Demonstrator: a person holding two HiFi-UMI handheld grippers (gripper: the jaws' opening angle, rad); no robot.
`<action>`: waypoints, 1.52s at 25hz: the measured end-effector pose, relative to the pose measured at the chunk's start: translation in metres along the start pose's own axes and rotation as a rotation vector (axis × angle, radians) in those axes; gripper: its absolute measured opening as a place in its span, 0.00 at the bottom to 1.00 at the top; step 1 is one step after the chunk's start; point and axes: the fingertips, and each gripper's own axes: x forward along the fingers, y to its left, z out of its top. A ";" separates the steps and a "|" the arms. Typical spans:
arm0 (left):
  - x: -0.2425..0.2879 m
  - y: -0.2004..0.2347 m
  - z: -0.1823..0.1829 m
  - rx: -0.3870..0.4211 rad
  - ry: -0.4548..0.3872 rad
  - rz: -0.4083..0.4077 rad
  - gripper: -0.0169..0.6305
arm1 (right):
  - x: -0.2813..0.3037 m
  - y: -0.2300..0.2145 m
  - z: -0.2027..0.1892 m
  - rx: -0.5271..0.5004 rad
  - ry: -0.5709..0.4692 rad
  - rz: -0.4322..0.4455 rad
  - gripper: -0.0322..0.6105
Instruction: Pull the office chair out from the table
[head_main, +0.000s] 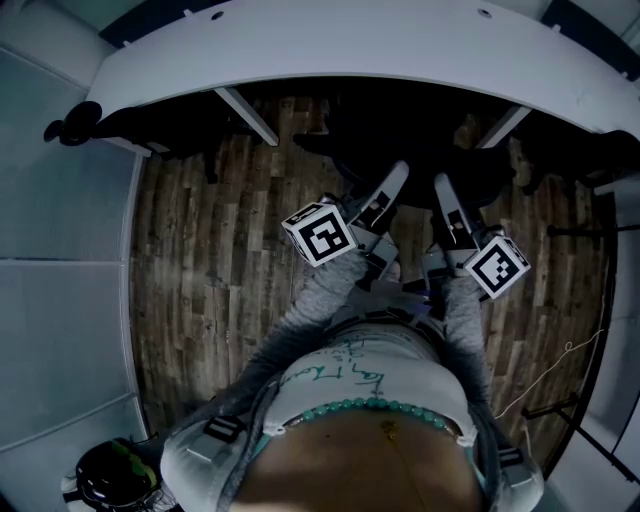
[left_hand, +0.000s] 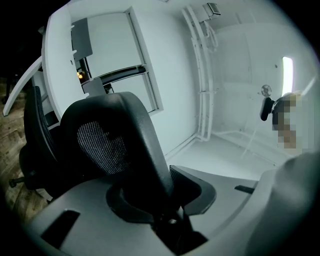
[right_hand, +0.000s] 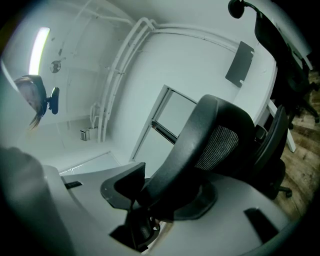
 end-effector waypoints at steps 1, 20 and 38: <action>0.000 0.001 -0.001 -0.004 0.002 0.001 0.21 | 0.000 -0.001 0.000 0.004 0.002 -0.002 0.32; 0.006 -0.001 0.000 -0.035 0.054 0.004 0.21 | -0.001 0.000 0.002 0.047 -0.011 -0.026 0.32; 0.006 0.010 -0.008 -0.055 0.069 0.019 0.20 | -0.003 -0.011 -0.005 0.064 0.002 -0.058 0.32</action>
